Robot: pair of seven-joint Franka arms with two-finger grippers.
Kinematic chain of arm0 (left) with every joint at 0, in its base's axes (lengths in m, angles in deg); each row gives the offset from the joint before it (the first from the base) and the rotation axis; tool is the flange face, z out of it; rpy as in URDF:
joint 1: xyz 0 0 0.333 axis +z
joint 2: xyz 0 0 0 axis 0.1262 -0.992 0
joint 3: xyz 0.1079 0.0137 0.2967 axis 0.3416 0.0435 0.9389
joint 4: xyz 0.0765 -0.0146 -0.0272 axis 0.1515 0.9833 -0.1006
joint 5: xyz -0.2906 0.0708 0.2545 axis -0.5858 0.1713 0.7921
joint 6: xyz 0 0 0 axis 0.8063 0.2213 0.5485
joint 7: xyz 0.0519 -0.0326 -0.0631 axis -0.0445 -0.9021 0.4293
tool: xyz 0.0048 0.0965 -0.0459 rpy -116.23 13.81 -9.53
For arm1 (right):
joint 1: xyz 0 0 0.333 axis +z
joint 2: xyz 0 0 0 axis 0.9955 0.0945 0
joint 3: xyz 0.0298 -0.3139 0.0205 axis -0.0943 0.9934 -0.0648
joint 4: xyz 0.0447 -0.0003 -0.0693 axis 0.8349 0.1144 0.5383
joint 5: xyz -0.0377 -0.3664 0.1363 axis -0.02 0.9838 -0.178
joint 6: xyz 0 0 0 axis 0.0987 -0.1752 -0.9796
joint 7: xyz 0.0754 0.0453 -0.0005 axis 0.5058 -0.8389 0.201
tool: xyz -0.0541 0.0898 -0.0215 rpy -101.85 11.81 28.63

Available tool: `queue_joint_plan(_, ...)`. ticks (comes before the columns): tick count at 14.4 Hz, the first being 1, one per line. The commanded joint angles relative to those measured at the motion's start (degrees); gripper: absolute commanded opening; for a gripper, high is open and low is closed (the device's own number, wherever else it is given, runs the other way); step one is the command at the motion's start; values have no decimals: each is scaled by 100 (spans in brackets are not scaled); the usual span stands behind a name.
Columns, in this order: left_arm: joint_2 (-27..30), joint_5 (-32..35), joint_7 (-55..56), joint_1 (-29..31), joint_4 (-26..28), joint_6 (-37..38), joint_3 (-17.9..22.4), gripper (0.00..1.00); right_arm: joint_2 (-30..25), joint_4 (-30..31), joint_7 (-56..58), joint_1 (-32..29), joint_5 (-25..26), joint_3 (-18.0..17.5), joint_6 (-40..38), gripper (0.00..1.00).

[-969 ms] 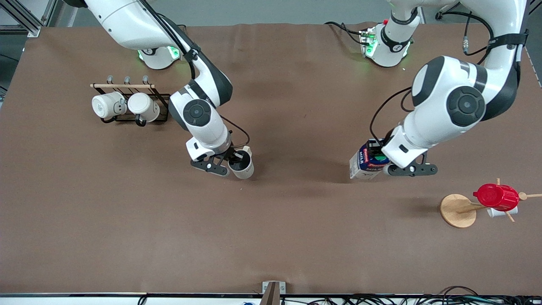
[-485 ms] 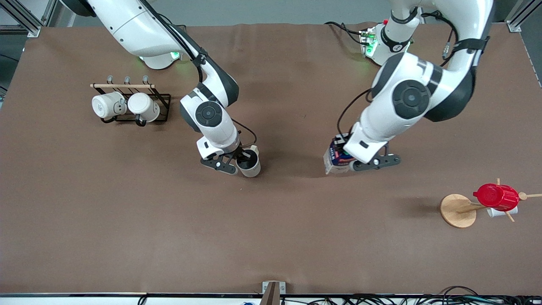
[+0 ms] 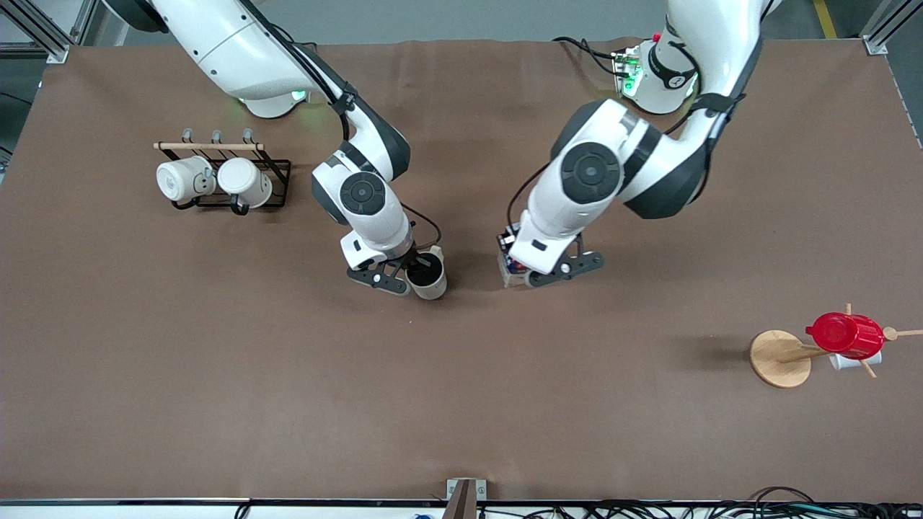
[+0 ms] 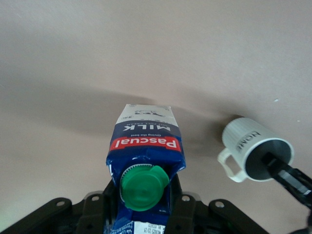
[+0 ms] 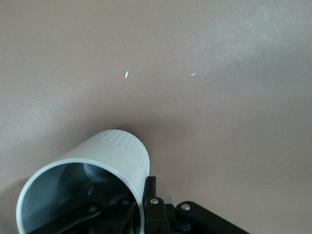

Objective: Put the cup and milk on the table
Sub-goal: 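Lower the mug with the right gripper while the left gripper lowers the carton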

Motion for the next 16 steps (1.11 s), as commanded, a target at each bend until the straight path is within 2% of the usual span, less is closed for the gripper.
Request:
queue_joint_plan(1, -428, 21, 467, -359, -608, 67, 30, 33, -10, -33, -174, -96, 177, -149, 10, 81)
queue_joint_plan(4, -647, 21, 863, -614, -645, -406, 30, 33, -10, -69, -183, -141, 185, -220, 28, 100)
queue_joint_plan(6, -762, 30, 970, -702, -645, -687, 38, 33, -10, -69, -183, -141, 185, -220, 28, 100)
queue_joint_plan(10, -833, 30, 970, -703, -627, -697, 39, 35, -19, -34, -157, -176, 185, -220, 19, 100)
queue_joint_plan(12, -859, 30, 970, -764, -627, -697, 39, 40, -132, -16, -17, -263, 185, -220, -95, 100)
queue_joint_plan(14, -920, 38, 1013, -773, -627, -724, 47, 66, -457, -25, 404, -500, 159, -238, -462, 100)
queue_joint_plan(15, -929, 39, 1005, -782, -636, -733, 65, 92, -702, -33, 589, -605, 115, -247, -786, 100)
queue_joint_plan(16, -930, 47, 988, -790, -636, -767, 74, 100, -939, -42, 739, -685, 80, -256, -1042, 100)
